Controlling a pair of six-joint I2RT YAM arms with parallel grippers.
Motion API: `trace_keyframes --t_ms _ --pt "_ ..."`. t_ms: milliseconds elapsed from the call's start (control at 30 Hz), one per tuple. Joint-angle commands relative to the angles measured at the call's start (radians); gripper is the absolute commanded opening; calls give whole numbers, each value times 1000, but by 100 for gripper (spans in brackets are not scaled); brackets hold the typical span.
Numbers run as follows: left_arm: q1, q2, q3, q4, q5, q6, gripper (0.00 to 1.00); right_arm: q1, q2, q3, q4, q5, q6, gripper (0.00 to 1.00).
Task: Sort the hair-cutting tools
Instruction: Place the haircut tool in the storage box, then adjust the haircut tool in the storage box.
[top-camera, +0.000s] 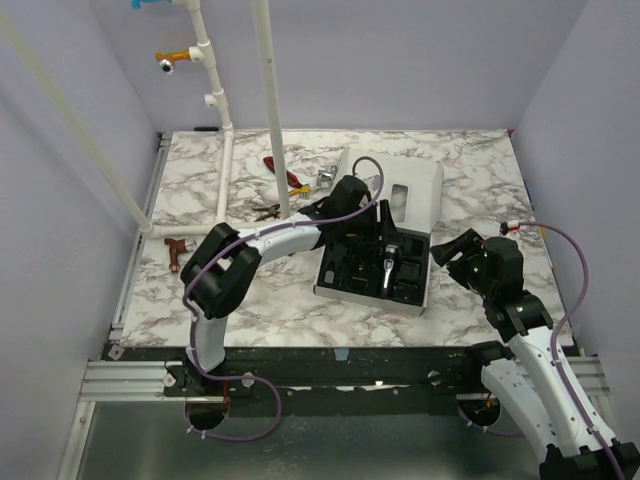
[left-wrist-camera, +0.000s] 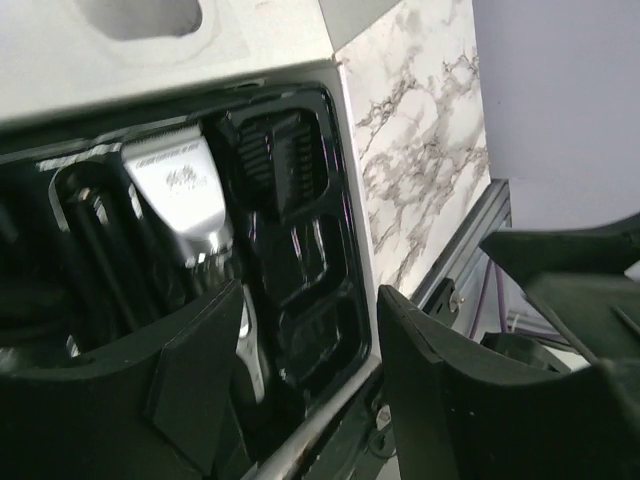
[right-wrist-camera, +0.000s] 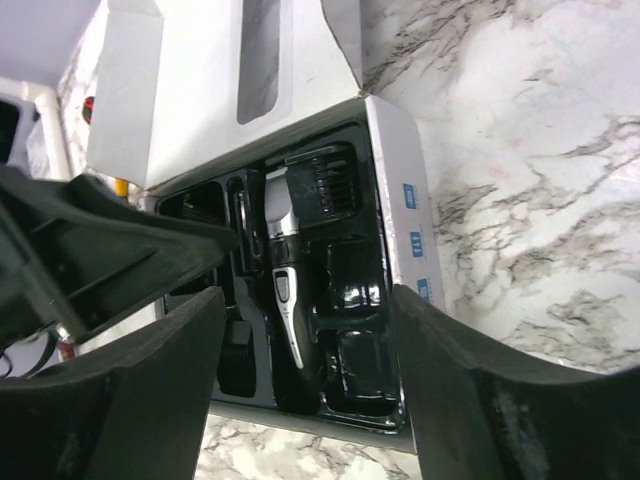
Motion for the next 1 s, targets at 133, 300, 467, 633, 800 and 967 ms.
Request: trace_keyframes --t_ms 133,300,467,633,800,967 --pt "-15 -396 -264 -77 -292 95 55 1 84 -75 272 -233 -50 37" --pt "-45 -609 -426 -68 -379 138 53 1 239 -77 397 -258 -17 27" --pt "-66 -794 -613 -33 -476 152 52 1 379 -85 524 -249 27 24" --pt "-67 -916 -748 20 -524 139 52 1 476 -56 573 -254 23 21" --pt "-66 -961 -792 16 -557 139 52 1 551 -36 592 -231 9 19" --pt "-66 -975 -819 22 -568 131 52 0 614 -36 606 -221 9 19"
